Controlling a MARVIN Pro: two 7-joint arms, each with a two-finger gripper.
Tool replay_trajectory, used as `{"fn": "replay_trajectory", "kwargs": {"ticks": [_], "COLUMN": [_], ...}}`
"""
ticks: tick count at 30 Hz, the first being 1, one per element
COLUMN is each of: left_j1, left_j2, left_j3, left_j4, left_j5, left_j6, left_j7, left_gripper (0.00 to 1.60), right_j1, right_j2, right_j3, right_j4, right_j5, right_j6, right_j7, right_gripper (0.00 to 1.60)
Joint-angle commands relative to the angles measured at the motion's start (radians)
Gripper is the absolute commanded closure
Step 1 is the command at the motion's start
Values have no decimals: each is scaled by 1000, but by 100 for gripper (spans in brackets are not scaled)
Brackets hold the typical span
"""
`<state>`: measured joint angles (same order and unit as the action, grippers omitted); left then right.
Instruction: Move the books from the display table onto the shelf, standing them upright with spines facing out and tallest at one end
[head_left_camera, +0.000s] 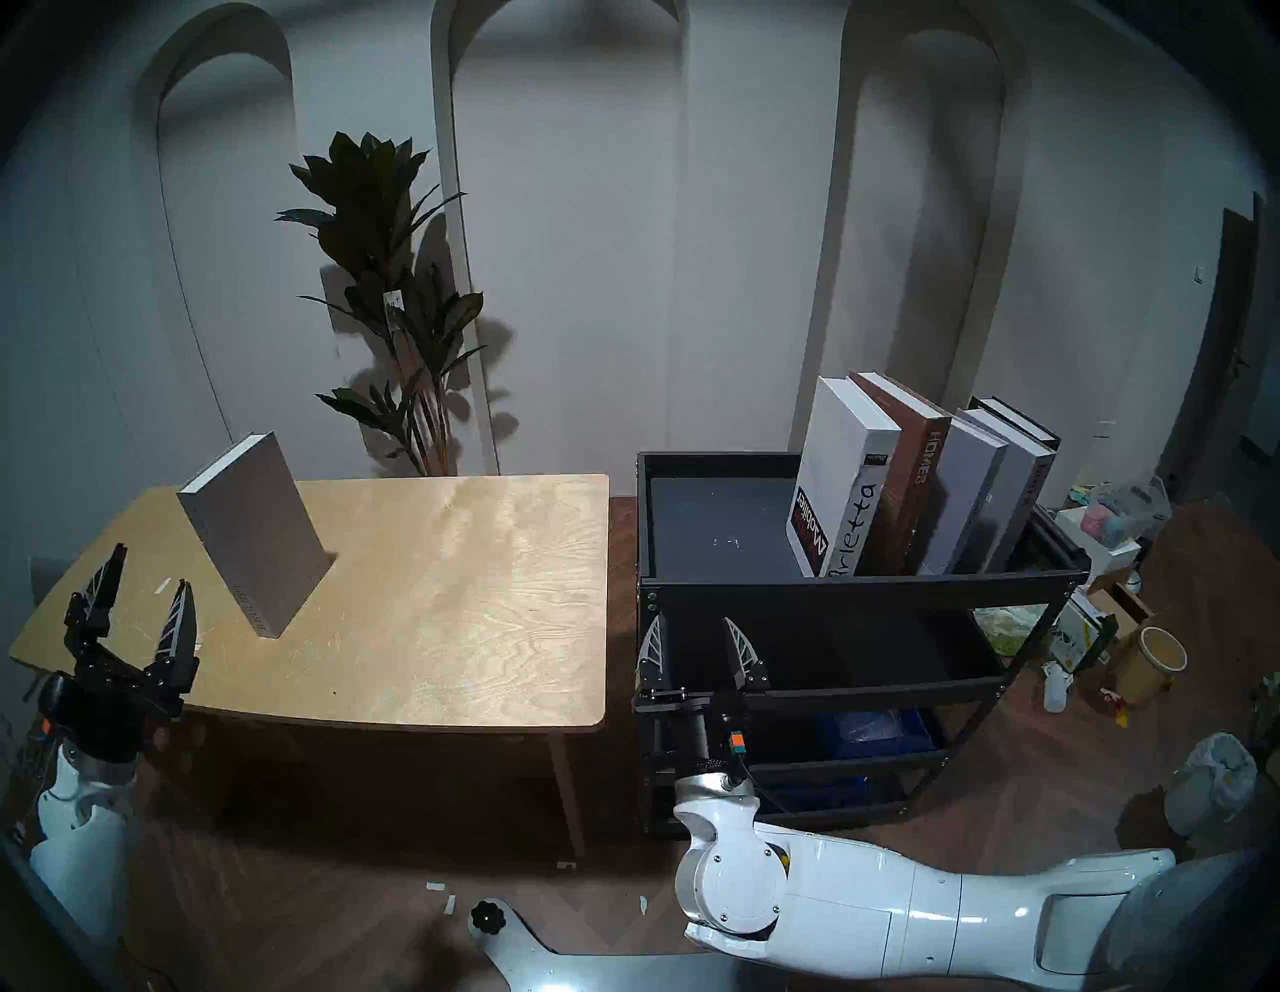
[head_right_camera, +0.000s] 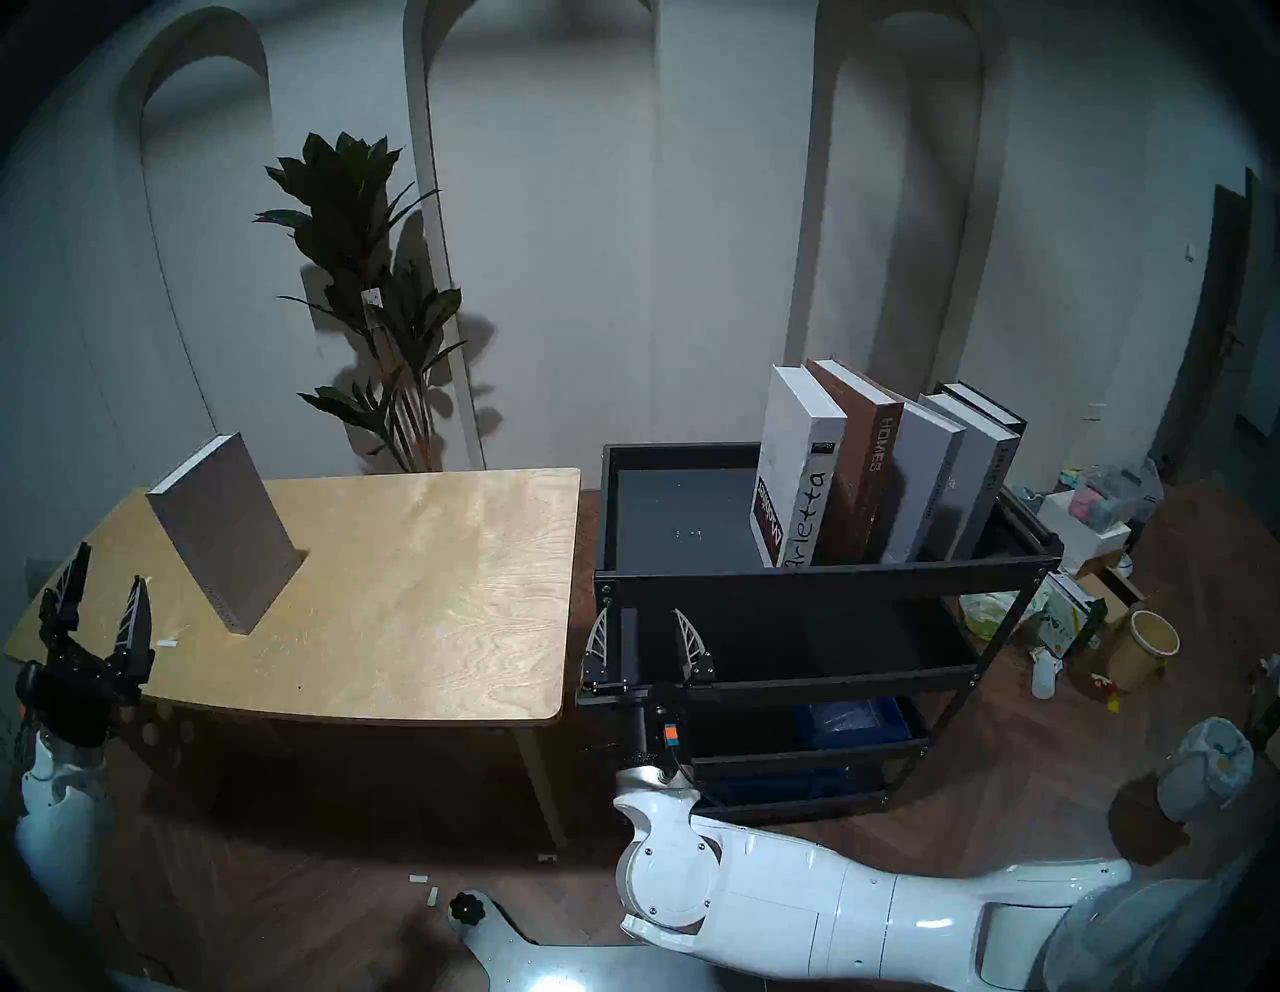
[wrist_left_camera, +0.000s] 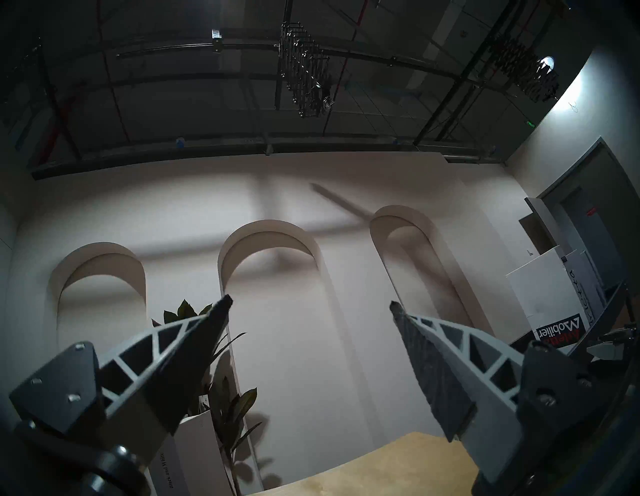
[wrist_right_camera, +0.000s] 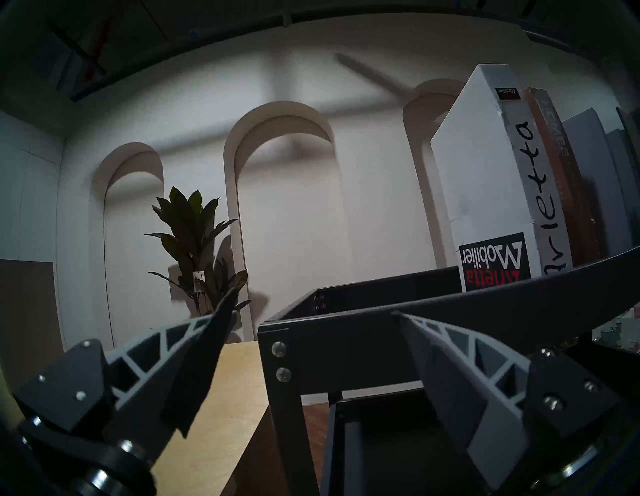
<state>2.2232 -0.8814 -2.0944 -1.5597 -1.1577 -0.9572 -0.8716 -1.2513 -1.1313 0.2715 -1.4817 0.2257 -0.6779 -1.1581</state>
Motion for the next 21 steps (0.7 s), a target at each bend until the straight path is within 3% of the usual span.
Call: {"fn": "replay_trajectory", "kwargs": {"ticks": [1,12,14,21], "left_j1": [-4,-39,-78,-131], "left_j2": [24,37,56,100], "left_j3": [-1,27,50,65], "left_j4": [-6,21,49,80], "left_j5": [-7,13,49,64], "left_j6": [-3,-3,-3,-3], "left_j7": [-91,-73,-44,-10], "left_gripper": [0,0,0,0], "right_j1": [-18,-39,-45,-48], "right_j2": [-30,-40,-43,-42], "right_j3": [35,64,73,77], "right_j4": [-6,-2,-2,-3], "right_j5": [-31,-49,-53,-49], "right_j6": [9,14,16,16], "right_j7": [-73,-62,-55,-45], "right_gripper": [0,0,0,0]}}
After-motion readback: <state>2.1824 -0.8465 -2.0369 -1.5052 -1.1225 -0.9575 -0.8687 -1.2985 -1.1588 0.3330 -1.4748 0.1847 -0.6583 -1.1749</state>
